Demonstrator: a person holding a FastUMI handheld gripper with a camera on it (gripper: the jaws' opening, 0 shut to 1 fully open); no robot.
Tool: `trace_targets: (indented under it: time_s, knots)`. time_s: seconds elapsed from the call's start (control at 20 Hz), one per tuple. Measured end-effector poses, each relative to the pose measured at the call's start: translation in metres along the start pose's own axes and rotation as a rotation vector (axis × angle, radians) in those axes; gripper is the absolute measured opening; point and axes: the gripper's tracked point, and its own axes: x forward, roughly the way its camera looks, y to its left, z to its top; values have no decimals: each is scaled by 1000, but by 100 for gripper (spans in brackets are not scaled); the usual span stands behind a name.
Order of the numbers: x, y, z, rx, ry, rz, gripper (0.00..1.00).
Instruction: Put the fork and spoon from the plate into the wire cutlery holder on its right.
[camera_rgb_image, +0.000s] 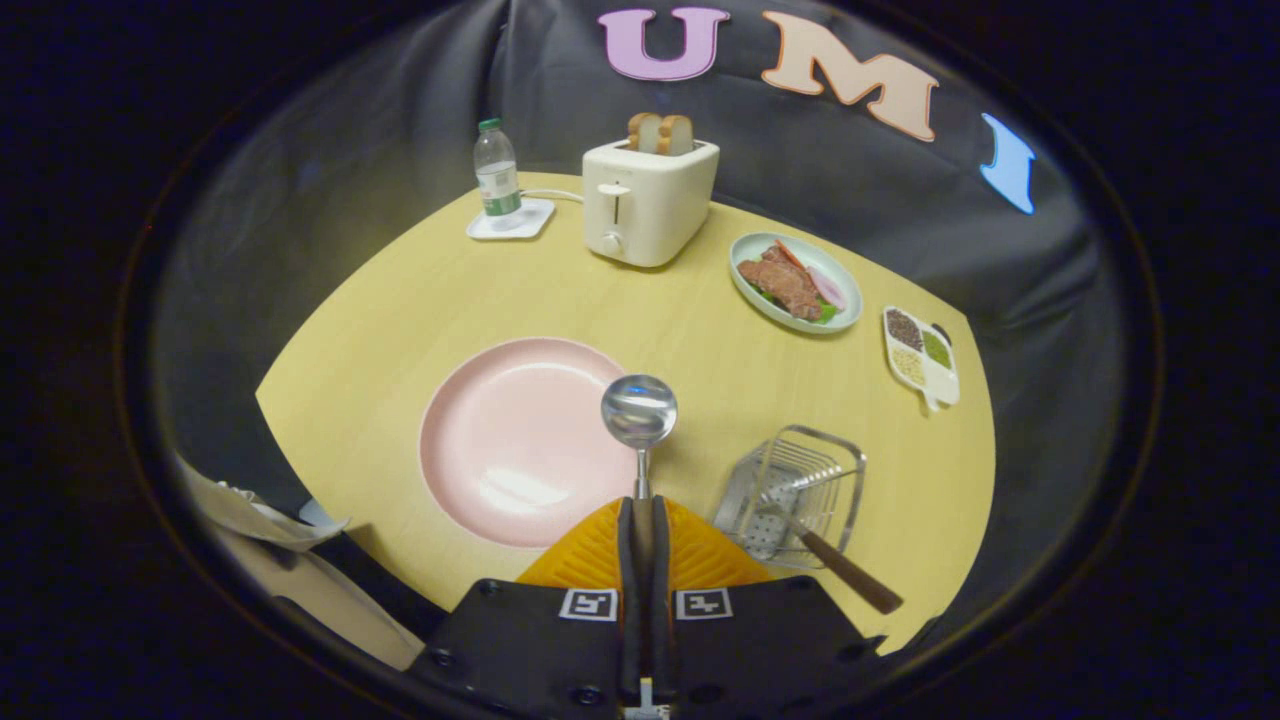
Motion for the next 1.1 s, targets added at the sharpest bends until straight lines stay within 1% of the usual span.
trace_targets:
  time_s: [0.2, 0.35, 0.5, 0.7, 0.85, 1.1]
  knots:
    - [-17, -35, -5, -9, 51, -6, 7]
    - [-27, -55, -14, 1, 117, 15, 7]
    - [-30, -78, -25, 8, 193, 0, 7]
    - [-28, -84, -36, 16, 298, 25, 8]
    - [-23, -87, -32, 10, 316, 24, 8]
    - [-19, -82, -22, 29, 298, 34, 16]
